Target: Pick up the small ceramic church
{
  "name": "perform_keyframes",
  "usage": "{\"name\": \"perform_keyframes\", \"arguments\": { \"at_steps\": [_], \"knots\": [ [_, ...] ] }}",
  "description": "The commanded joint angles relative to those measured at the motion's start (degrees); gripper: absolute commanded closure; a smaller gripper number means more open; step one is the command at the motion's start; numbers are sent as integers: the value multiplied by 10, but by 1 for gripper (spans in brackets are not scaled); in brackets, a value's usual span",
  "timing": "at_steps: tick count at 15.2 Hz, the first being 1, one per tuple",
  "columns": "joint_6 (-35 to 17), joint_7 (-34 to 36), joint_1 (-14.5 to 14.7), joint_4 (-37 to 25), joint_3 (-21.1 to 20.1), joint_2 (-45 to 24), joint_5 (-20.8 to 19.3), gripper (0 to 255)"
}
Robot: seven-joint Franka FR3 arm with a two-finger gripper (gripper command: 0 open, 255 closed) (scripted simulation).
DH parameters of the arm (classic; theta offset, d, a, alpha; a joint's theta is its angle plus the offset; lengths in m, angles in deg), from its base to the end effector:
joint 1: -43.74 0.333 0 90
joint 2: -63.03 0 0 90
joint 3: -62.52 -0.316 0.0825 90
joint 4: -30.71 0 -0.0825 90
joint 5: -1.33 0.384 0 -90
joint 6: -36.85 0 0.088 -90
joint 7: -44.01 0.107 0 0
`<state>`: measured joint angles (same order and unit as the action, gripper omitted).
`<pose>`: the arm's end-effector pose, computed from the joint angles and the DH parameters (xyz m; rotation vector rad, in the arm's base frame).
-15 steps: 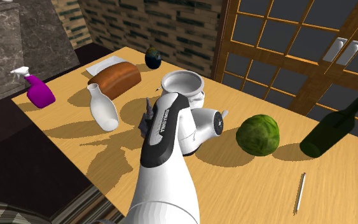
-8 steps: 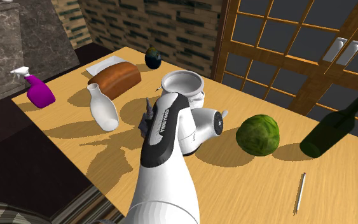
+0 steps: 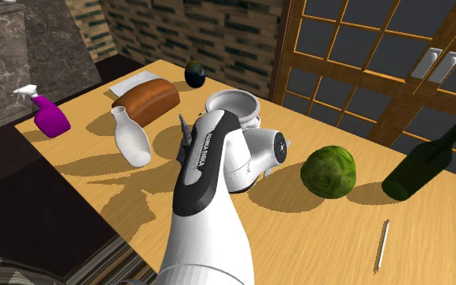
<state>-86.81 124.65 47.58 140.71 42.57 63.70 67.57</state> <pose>0.5231 0.2718 0.5409 -1.5712 1.5577 0.8191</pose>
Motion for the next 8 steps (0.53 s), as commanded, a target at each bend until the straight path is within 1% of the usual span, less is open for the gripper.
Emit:
{"name": "perform_keyframes", "arguments": {
  "at_steps": [1, 8],
  "knots": [
    [7, 12, -1, -10, 1, 3, -6, 255],
    [32, 56, -4, -48, 4, 10, -29, 255]
  ]
}}
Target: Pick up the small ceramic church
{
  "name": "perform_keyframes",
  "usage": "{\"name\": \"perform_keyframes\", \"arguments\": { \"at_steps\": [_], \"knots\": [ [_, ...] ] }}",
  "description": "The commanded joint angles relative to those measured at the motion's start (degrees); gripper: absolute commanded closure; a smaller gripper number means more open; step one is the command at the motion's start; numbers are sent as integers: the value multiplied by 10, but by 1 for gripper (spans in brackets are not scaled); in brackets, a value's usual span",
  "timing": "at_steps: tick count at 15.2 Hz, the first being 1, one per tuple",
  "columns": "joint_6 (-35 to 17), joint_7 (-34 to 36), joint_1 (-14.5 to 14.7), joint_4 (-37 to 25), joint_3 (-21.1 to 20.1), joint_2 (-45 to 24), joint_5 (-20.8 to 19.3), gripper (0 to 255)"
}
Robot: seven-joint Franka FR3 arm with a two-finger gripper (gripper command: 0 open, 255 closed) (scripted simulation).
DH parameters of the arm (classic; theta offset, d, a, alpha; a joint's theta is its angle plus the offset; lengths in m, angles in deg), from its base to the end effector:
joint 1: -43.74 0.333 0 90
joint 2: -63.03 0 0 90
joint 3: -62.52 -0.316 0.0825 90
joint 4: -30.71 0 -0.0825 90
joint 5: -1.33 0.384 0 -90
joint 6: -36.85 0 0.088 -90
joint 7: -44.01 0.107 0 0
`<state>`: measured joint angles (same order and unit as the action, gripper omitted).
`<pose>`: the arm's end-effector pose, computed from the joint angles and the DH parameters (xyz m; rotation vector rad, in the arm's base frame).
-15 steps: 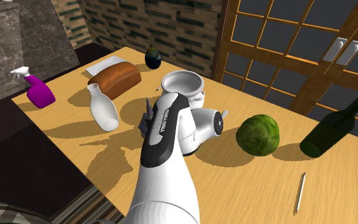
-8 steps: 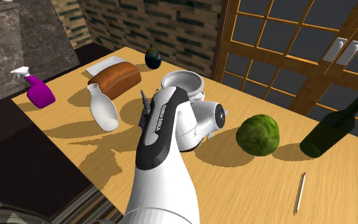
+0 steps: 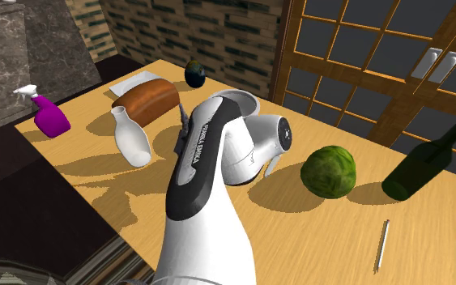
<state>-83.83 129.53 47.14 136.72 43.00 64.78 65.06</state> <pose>0.5231 0.2697 0.5830 -1.5713 1.5576 0.8193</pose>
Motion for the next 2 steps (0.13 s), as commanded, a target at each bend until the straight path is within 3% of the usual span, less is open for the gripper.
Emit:
{"name": "perform_keyframes", "arguments": {
  "at_steps": [1, 2],
  "knots": [
    [3, 8, 0, -9, 0, -1, -4, 255],
    [3, 8, 0, -9, 0, -1, -4, 255]
  ]
}}
